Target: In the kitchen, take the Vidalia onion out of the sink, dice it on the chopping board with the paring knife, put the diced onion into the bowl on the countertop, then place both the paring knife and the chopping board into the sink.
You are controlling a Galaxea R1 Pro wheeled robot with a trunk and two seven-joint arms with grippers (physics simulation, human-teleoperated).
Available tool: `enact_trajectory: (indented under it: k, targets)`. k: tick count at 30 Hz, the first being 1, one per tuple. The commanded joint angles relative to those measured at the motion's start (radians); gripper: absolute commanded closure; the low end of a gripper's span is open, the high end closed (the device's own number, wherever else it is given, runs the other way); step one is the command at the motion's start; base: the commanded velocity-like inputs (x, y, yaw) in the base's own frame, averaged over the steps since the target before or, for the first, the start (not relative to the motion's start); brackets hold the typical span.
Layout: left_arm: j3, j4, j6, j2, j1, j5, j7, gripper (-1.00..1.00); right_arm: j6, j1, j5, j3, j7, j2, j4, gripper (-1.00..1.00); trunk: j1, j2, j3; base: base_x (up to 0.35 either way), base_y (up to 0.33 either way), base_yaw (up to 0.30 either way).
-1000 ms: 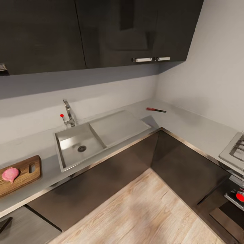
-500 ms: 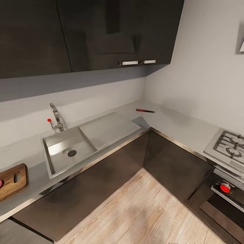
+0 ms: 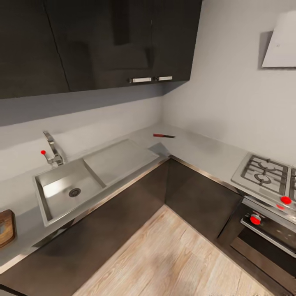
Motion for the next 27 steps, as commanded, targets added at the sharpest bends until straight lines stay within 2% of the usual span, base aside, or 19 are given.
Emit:
enact_trajectory:
  k: [1,27]
  targets:
    - [-0.001,-0.001,-0.001,0.001,0.0,0.007,-0.004,-1.0,-0.001,0.0,0.009,-0.003,-0.003,0.001,-0.001,-1.0,0.001,-0.002,0.0,0.0,0.0,-0.197]
    - [-0.001,-0.002,-0.001,0.002,0.0,0.007,-0.004,-1.0,-0.001,0.0,0.009,-0.003,-0.003,0.001,-0.001,-1.0,0.001,-0.002,0.033,0.0,0.0,-0.197]
